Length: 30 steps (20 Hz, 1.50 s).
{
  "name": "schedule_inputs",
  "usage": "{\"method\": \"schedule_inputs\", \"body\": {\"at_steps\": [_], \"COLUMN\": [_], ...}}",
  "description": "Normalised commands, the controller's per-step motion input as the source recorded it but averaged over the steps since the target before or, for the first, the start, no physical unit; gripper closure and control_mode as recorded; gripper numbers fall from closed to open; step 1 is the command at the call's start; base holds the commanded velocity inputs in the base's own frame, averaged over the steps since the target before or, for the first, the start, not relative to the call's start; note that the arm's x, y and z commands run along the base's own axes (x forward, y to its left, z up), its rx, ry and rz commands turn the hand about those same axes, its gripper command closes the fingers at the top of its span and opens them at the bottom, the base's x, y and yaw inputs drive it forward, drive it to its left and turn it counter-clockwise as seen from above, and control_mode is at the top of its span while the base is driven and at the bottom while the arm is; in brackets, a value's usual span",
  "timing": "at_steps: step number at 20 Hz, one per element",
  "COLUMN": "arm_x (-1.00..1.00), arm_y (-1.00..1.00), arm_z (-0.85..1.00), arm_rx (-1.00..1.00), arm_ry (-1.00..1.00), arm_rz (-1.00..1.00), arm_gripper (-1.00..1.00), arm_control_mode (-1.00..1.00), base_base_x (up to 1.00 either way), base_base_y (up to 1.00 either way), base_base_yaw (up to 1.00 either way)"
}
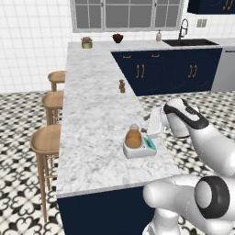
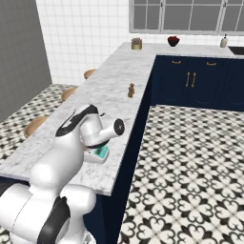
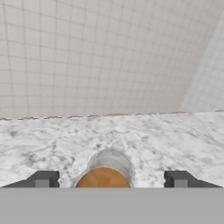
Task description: Pick the honey bottle and place it on the digital scale for weighing, and close the cabinet.
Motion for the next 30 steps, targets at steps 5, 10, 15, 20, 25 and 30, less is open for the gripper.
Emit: {"method": "schedule_inputs", "body": {"at_steps": [5,10,15,20,25,30], "arm_x": [-0.79,-0.91,-0.62,-0.38,-0.34,-0.49], "arm_y": [-0.04,-0.17,-0.25,-0.28,-0.02,0.00], "arm_z": [0.83,1.00,1.00,0.79,0.00,-0.42], "arm_rx": [0.10,0.17,0.23,0.01,-0.01,0.00], "arm_ry": [-0.21,0.04,0.40,0.55,0.23,-0.08], "arm_rz": [-0.09,-0.29,-0.42,-0.26,-0.18,-0.33], "arm_gripper": [-1.00,-1.00,-1.00,-1.00,-1.00,-1.00], "arm_control_mode": [-1.00,-1.00,-1.00,-1.00,-1.00,-1.00], "base_base_x": [0.00,0.00,0.00,0.00,0.00,0.00], "base_base_y": [0.00,0.00,0.00,0.00,0.00,0.00], "base_base_yaw": [0.00,0.00,0.00,0.00,0.00,0.00]}}
